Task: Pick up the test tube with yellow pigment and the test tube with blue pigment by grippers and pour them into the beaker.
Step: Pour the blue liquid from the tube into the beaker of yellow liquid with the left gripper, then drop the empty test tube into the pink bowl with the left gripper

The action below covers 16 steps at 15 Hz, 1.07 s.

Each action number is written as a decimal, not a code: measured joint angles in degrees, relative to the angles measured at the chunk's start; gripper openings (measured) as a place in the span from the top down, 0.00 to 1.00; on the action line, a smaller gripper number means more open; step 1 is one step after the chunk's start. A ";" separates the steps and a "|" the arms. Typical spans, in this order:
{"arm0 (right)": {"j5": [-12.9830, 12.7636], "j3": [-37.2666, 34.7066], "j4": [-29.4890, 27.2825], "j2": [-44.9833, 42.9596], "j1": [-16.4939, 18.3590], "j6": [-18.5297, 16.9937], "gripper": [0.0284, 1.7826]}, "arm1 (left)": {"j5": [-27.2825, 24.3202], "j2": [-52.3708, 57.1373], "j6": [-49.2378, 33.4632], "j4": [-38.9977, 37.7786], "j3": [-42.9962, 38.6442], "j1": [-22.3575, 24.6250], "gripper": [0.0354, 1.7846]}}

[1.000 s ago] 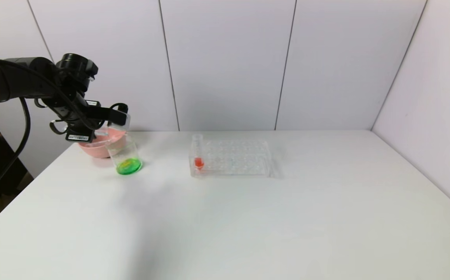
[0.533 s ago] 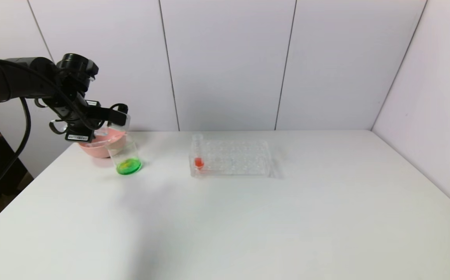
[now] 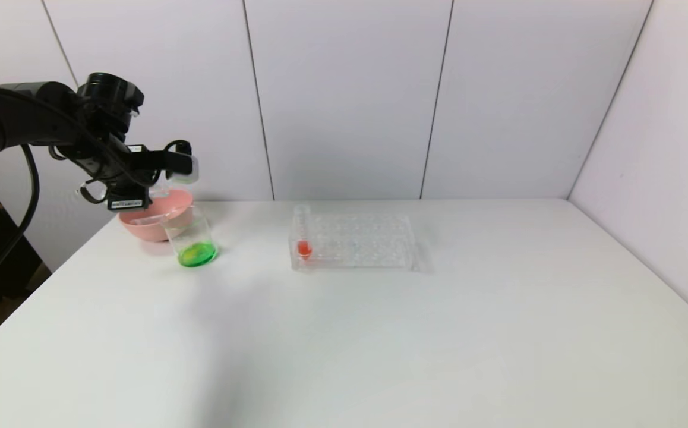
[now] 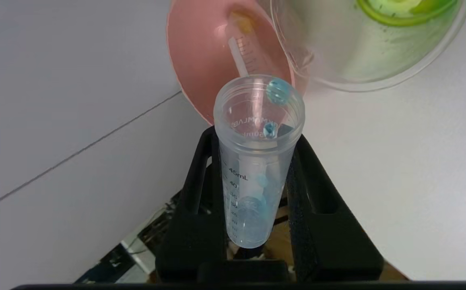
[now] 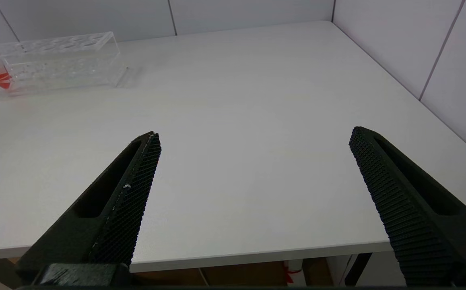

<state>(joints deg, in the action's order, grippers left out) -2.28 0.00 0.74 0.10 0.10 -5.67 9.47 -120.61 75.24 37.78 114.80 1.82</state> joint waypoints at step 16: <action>0.00 0.00 0.00 0.00 0.00 0.00 0.04 | 0.44 2.91 -73.03 -55.05 -22.44 4.29 0.76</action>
<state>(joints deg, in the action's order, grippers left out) -2.28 0.00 0.74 0.10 0.10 -5.67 9.91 -117.70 2.21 -17.27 92.36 6.11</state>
